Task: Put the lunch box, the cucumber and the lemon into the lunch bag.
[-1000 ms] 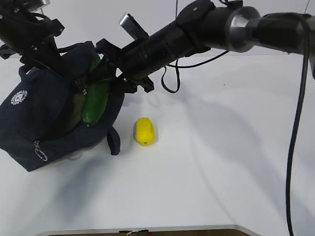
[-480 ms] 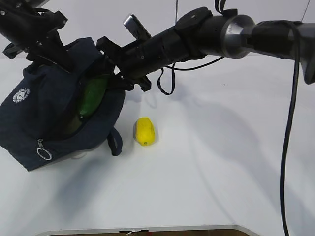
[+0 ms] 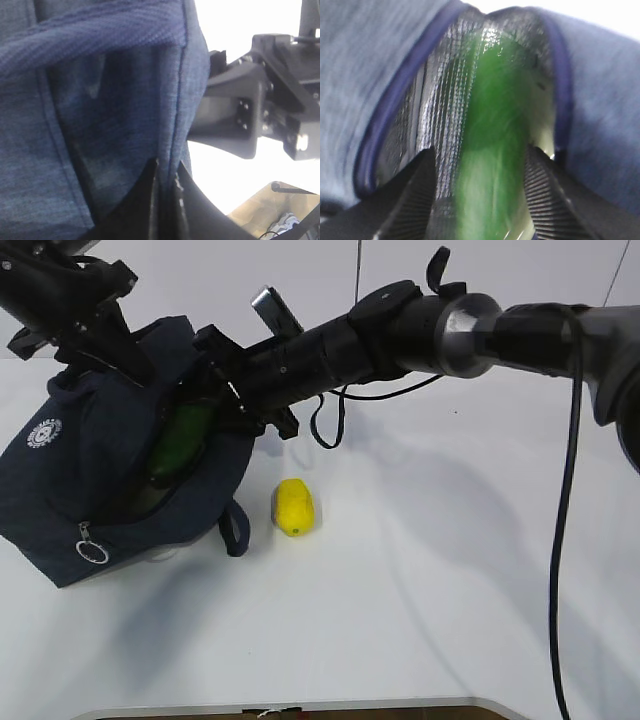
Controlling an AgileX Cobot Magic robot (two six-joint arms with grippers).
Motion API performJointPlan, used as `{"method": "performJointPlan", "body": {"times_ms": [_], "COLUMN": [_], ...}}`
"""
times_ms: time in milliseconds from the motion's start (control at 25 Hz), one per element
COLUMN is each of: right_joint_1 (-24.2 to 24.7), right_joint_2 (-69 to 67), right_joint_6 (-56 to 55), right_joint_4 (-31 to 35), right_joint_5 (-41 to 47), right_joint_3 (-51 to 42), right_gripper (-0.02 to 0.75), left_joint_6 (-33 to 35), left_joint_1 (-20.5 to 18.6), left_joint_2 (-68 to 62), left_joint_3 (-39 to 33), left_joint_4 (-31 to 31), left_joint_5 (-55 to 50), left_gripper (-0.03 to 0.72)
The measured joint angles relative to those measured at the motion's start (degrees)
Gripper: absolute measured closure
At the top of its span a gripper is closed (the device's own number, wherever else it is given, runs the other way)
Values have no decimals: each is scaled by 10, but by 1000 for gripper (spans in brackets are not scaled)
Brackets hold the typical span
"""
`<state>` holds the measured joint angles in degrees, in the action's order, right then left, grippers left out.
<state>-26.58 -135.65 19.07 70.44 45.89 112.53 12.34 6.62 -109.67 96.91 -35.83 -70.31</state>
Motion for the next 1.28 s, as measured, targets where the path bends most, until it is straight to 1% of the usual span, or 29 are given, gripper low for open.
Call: {"method": "performJointPlan", "body": {"times_ms": [200, 520, 640, 760, 880, 1080, 1200, 1280], "right_joint_1": [0, -1, 2, 12, 34, 70, 76, 76], "right_joint_2": [0, 0, 0, 0, 0, 0, 0, 3], "right_joint_6": [1, 2, 2, 2, 6, 27, 42, 55], "right_joint_4": [8, 10, 9, 8, 9, 9, 7, -4], "right_joint_5": [3, 36, 60, 73, 101, 176, 211, 219], "right_joint_3": [0, 0, 0, 0, 0, 0, 0, 0], "right_gripper": [297, 262, 260, 260, 260, 260, 260, 260], "left_joint_6": [0, 0, 0, 0, 0, 0, -1, -1], "left_joint_1": [0, 0, 0, 0, 0, 0, 0, 0], "left_joint_2": [0, 0, 0, 0, 0, 0, 0, 0], "left_joint_3": [0, 0, 0, 0, 0, 0, 0, 0], "left_joint_4": [0, 0, 0, 0, 6, 36, 48, 54], "left_joint_5": [0, 0, 0, 0, 0, 0, 0, 0], "left_gripper": [703, 703, 703, 703, 703, 703, 703, 703]}}
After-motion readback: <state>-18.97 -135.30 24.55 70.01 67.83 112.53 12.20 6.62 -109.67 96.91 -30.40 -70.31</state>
